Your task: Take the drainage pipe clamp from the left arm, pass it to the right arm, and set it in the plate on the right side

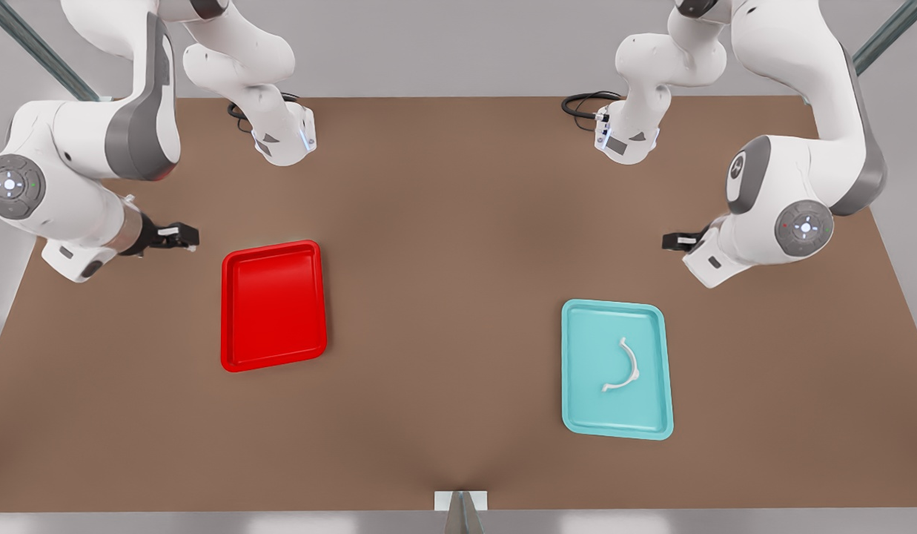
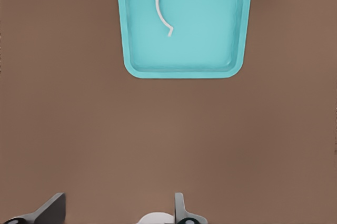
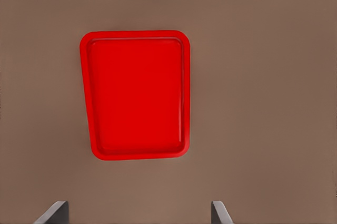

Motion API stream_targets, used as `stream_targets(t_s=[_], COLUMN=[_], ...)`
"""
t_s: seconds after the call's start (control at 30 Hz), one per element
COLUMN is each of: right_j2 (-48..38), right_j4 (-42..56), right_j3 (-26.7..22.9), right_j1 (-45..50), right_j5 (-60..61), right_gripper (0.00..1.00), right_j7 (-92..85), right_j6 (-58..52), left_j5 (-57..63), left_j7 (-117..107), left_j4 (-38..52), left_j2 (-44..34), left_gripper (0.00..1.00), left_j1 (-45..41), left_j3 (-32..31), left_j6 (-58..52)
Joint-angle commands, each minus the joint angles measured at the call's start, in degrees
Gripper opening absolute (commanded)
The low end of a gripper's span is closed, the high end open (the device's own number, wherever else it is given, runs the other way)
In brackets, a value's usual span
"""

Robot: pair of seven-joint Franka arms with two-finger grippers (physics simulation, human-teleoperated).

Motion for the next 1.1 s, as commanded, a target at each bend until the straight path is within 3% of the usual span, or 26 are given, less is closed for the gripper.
stream_targets(t_s=[0.0,0.1,0.2,0.4,0.5,0.6,0.67,0.83,1.07], right_j2=[-0.1,0.3,0.2,0.4,0.4,-0.3,-0.4,0.2,0.2], right_j4=[0.2,0.0,-0.4,-0.1,-0.1,0.3,2.4,3.2,3.2], right_j3=[0.0,0.0,0.2,0.2,0.3,0.1,0.0,0.0,-0.5], right_j1=[0.1,0.1,0.2,0.4,0.5,0.5,0.1,-0.1,-0.8], right_j5=[0.1,-0.3,-0.2,-0.2,-0.2,-0.3,-0.1,-0.3,-0.1], right_gripper=[1.0,1.0,1.0,1.0,1.0,1.0,1.0,1.0,1.0], right_j7=[-4.2,-5.0,-5.0,-5.0,-4.8,-4.9,-5.0,-4.9,-5.1], right_j6=[4.8,4.8,4.8,4.5,3.7,3.7,-0.4,-2.2,-2.1], left_j5=[-0.2,-0.2,-0.2,-2.1,-1.9,-1.2,-1.2,-1.8,-2.3], left_j7=[0.1,0.1,0.1,1.4,2.1,6.7,21.9,55.3,57.5], left_j4=[-0.2,-0.9,-1.7,-15.0,-13.4,-5.9,-1.0,-0.4,2.7], left_j2=[-0.2,0.9,8.0,13.5,21.7,27.4,30.8,31.5,34.2], left_gripper=[1.0,1.0,1.0,1.0,1.0,1.0,1.0,1.0,1.0], left_j1=[-0.1,0.1,0.8,0.5,-2.3,-3.1,-3.2,-2.9,-3.1], left_j3=[0.1,0.2,0.2,1.4,-1.2,-3.0,-3.3,-1.2,-0.7], left_j6=[6.3,8.2,17.7,48.8,58.1,58.4,58.3,54.2,53.8])
